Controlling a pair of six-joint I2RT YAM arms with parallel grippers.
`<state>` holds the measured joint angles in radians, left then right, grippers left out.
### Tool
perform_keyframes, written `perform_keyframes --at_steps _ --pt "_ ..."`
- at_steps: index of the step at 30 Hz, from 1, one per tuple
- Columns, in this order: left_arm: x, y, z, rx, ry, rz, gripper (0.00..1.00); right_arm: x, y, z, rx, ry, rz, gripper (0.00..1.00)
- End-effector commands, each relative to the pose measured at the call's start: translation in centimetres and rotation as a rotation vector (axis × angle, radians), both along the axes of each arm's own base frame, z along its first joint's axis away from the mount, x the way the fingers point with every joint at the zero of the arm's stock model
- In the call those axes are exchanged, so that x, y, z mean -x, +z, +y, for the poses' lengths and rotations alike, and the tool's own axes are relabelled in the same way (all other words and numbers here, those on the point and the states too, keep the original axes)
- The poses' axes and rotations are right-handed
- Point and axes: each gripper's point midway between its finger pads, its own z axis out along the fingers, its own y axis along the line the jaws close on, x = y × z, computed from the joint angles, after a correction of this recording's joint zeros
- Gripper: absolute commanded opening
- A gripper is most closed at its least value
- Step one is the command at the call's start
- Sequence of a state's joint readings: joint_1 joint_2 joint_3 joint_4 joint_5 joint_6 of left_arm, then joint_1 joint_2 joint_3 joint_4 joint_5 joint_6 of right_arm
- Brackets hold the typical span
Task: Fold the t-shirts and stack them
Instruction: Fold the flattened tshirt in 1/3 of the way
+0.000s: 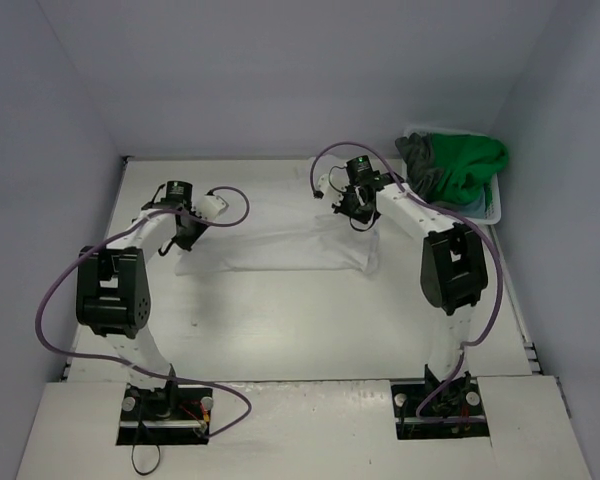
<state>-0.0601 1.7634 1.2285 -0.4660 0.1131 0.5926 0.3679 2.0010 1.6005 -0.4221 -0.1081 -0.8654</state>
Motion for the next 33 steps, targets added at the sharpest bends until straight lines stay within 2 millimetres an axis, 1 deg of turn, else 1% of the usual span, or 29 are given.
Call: perform_keyframes --at_steps 1,2,4,5,7,9,10,11,12,13,14,15,16,18,19,20,21,24,25,29,31,32,33 --pt "-3.0 2.6 0.2 -0.008 0.045 -0.119 0.00 -1.9 1.4 0.1 -0.023 -0.010 -0.056 0.00" --pt "-3.1 2.1 0.1 -0.006 0.044 -0.110 0.00 -2.1 0.9 0.2 -0.020 -0.010 -0.050 0.00" --pt "-3.6 2.0 -0.1 -0.001 0.044 -0.114 0.00 -2.4 0.4 0.3 -0.022 -0.012 -0.049 0.00" --pt "-3.7 1.6 -0.1 -0.002 0.046 -0.106 0.00 -2.4 -0.3 0.4 -0.019 -0.009 -0.038 0.00" --pt "-4.1 1.4 -0.1 -0.002 0.049 -0.111 0.00 -2.9 -0.7 0.4 -0.017 -0.013 -0.040 0.00" --pt "-4.4 0.7 -0.3 -0.001 0.050 -0.097 0.00 -3.1 -1.6 0.4 -0.016 -0.018 -0.029 0.00" --pt "-4.7 0.8 -0.5 0.004 0.051 -0.101 0.03 -3.4 -1.6 0.6 -0.024 -0.019 -0.039 0.00" --pt "-4.9 0.3 -0.5 0.004 0.052 -0.095 0.14 -3.6 -2.1 0.5 -0.023 -0.023 -0.034 0.00" --pt "-5.0 0.2 -0.5 0.007 0.057 -0.095 0.20 -3.7 -2.3 0.6 -0.026 -0.030 -0.033 0.00" --pt "-5.3 0.2 -0.6 0.009 0.054 -0.107 0.24 -4.0 -2.4 0.6 -0.028 -0.033 -0.040 0.00" --pt "-5.4 -0.2 -0.6 0.006 0.056 -0.104 0.30 -4.2 -3.1 0.4 -0.017 -0.043 -0.037 0.00" --pt "-5.6 -0.2 -0.6 0.004 0.061 -0.109 0.32 -4.3 -3.5 0.3 -0.014 -0.054 -0.037 0.01" --pt "-5.9 -0.3 -0.6 0.002 0.063 -0.120 0.34 -4.8 -3.5 0.2 -0.014 -0.066 -0.054 0.08" --pt "-6.3 -0.3 -0.2 -0.014 0.085 -0.131 0.38 -5.4 -3.7 -0.4 0.003 -0.112 -0.078 0.15" --pt "-6.7 -0.2 0.0 -0.020 0.093 -0.147 0.39 -6.1 -3.4 -0.5 0.001 -0.130 -0.110 0.25" --pt "-6.8 -0.3 0.0 -0.026 0.098 -0.151 0.39 -6.2 -3.4 -0.7 0.003 -0.143 -0.121 0.28" --pt "-6.9 -0.3 0.3 -0.034 0.106 -0.155 0.39 -6.6 -3.1 -1.3 0.020 -0.172 -0.146 0.29" --pt "-7.4 0.0 0.2 -0.024 0.117 -0.181 0.39 -7.9 -1.5 -1.7 -0.008 -0.245 -0.243 0.36" --pt "-7.4 0.1 0.6 -0.045 0.130 -0.182 0.39 -8.2 -1.1 -1.9 -0.008 -0.262 -0.265 0.36" --pt "-7.4 0.5 0.9 -0.053 0.144 -0.193 0.39 -9.3 1.5 -2.6 -0.029 -0.330 -0.345 0.40" --pt "-7.6 1.4 1.0 -0.058 0.153 -0.210 0.39 -10.2 3.5 -2.8 -0.055 -0.364 -0.390 0.41" --pt "-7.7 1.9 1.1 -0.058 0.157 -0.218 0.39 -10.5 3.9 -2.9 -0.061 -0.373 -0.401 0.41" --pt "-7.9 2.5 1.1 -0.056 0.163 -0.232 0.39 -11.2 5.1 -2.8 -0.076 -0.382 -0.430 0.42"
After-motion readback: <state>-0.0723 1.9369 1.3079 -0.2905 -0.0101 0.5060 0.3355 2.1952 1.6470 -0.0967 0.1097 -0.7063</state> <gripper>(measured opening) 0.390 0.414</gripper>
